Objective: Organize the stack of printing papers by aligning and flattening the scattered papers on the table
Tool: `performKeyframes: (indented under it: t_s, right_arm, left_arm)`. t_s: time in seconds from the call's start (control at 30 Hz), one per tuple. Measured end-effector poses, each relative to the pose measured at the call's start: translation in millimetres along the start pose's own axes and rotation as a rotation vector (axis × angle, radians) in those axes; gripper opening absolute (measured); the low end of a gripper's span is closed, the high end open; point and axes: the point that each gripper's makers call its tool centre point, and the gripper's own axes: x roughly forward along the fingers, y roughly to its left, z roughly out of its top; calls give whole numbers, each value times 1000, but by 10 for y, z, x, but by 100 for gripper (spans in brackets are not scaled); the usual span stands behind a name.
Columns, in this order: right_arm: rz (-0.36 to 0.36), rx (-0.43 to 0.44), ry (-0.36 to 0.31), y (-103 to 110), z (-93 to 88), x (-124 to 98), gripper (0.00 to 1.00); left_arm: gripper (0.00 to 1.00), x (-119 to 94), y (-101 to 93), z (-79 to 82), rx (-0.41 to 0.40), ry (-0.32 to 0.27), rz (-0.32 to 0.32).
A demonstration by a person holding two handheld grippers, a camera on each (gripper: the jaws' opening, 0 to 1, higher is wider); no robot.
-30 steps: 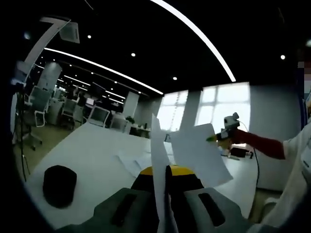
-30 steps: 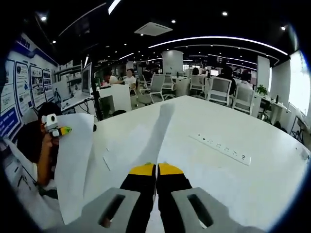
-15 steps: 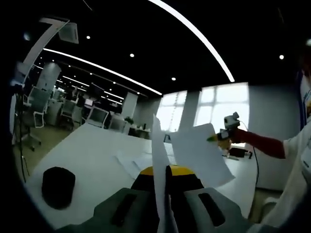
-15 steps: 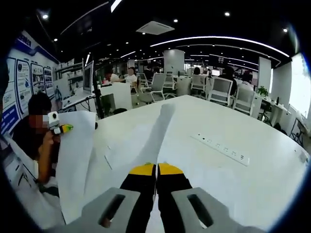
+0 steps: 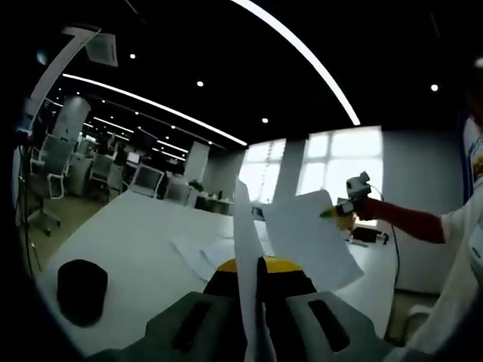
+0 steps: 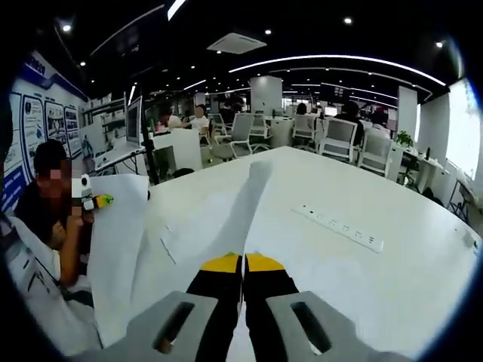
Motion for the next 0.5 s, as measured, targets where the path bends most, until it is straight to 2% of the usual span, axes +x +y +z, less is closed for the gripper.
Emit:
performKeyframes:
  t_s: [0.33, 0.5]
  right_arm:
    - [16, 4, -6, 0, -12, -32, 0]
    - [20, -6, -1, 32, 29, -24, 0]
  left_arm:
    - [6, 13, -21, -51, 1, 13, -8]
    - [6, 25, 66, -77, -23, 11, -2]
